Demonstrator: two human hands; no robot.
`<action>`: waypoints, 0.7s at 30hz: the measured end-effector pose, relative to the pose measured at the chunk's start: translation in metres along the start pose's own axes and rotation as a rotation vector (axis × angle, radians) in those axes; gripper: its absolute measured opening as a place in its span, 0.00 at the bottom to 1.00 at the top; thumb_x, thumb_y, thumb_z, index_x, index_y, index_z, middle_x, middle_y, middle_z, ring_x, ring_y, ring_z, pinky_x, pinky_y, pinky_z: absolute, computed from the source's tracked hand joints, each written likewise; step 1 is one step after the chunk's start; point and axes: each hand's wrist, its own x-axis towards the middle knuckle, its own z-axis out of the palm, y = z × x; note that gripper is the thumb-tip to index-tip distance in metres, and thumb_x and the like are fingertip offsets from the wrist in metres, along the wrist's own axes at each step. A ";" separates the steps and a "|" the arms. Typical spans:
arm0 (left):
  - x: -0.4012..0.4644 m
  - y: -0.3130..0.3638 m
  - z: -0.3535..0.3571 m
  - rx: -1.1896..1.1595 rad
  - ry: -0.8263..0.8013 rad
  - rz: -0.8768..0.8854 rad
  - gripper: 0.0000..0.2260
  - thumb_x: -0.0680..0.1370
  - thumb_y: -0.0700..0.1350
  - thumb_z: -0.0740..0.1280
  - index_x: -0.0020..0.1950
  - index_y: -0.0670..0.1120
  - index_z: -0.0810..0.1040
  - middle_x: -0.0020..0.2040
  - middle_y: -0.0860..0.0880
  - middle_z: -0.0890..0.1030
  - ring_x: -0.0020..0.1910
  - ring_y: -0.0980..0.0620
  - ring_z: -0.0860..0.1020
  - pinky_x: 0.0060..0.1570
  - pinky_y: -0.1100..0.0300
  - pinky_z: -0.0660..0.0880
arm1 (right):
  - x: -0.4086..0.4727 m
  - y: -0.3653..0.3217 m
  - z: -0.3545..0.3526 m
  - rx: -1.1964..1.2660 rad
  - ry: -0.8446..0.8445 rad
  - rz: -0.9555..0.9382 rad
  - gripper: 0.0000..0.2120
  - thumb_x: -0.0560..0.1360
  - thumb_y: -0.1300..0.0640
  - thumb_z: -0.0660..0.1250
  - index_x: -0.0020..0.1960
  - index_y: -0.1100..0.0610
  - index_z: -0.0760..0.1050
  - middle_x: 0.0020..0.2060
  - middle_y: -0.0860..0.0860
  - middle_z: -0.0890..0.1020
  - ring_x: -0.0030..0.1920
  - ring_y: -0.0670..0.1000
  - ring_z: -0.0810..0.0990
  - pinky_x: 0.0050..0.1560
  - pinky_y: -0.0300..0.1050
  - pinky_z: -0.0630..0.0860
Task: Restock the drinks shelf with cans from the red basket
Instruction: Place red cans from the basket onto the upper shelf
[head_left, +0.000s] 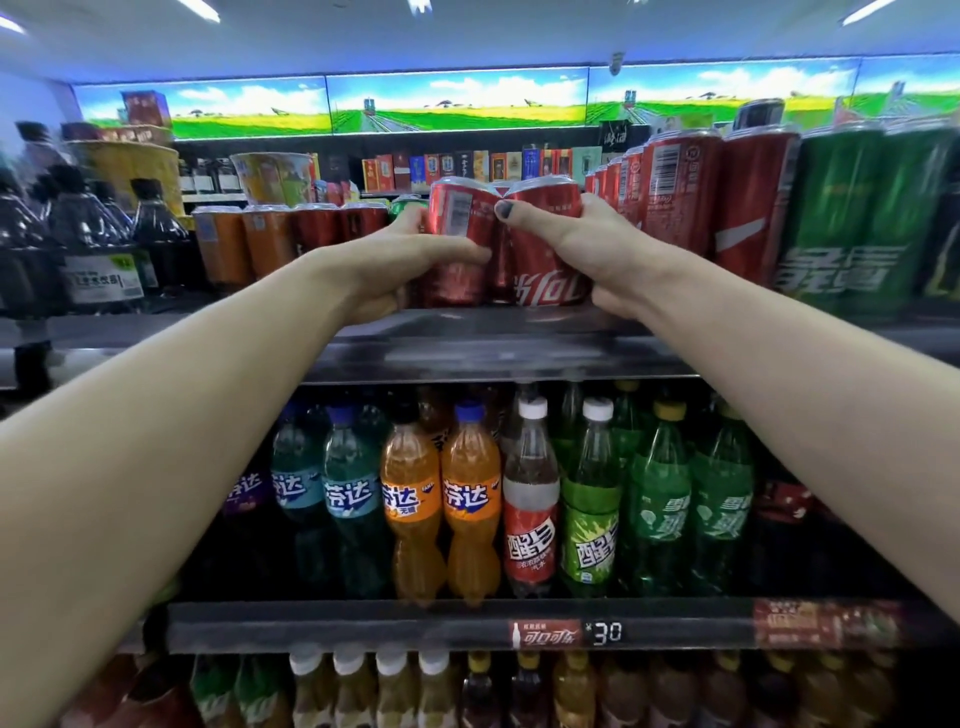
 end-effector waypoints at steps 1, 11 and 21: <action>0.000 0.000 0.000 0.002 0.012 0.002 0.32 0.75 0.41 0.77 0.74 0.53 0.66 0.61 0.45 0.84 0.57 0.48 0.86 0.57 0.51 0.84 | 0.000 0.000 0.000 -0.001 -0.002 -0.001 0.21 0.71 0.47 0.79 0.59 0.56 0.80 0.48 0.54 0.88 0.47 0.53 0.88 0.51 0.54 0.85; 0.002 0.005 0.013 0.122 0.085 0.018 0.39 0.71 0.43 0.81 0.75 0.52 0.62 0.62 0.47 0.82 0.59 0.48 0.83 0.55 0.51 0.82 | -0.016 -0.010 0.003 -0.284 0.127 0.021 0.52 0.55 0.34 0.82 0.71 0.57 0.68 0.56 0.51 0.83 0.52 0.52 0.85 0.54 0.52 0.83; 0.014 0.008 0.023 0.232 0.124 -0.001 0.40 0.71 0.47 0.82 0.76 0.49 0.63 0.62 0.48 0.81 0.59 0.49 0.82 0.64 0.47 0.79 | -0.071 -0.012 0.009 -1.036 0.380 -0.238 0.50 0.78 0.42 0.70 0.82 0.62 0.40 0.78 0.63 0.57 0.74 0.62 0.65 0.71 0.53 0.68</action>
